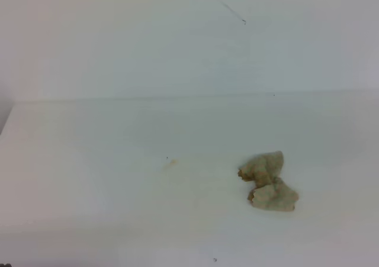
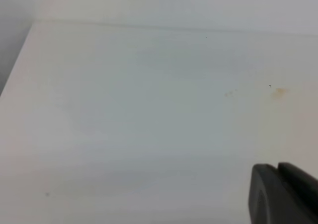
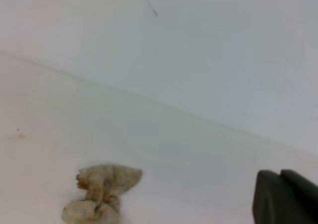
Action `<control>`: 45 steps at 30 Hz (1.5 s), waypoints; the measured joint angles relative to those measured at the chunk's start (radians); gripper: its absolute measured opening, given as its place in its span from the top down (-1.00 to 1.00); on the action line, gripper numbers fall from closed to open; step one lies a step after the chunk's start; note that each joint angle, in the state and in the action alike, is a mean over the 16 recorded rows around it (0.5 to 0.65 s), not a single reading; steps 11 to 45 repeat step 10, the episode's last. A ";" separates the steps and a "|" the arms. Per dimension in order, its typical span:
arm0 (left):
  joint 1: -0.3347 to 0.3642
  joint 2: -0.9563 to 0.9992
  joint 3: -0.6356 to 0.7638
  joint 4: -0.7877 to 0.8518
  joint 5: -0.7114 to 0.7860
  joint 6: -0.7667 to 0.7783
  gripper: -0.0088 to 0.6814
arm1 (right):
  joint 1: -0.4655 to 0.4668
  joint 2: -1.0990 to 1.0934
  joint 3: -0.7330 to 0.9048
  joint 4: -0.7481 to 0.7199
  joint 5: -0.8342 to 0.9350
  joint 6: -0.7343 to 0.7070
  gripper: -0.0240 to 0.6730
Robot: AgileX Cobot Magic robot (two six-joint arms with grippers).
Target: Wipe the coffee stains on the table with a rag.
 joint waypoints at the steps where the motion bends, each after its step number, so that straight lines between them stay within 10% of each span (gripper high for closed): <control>1: 0.000 0.000 0.000 0.000 0.000 0.000 0.98 | 0.000 -0.008 0.005 -0.004 0.000 0.001 0.92; 45: 0.000 0.000 0.000 0.000 0.002 0.000 0.98 | 0.000 -0.026 0.013 -0.015 0.015 0.003 0.92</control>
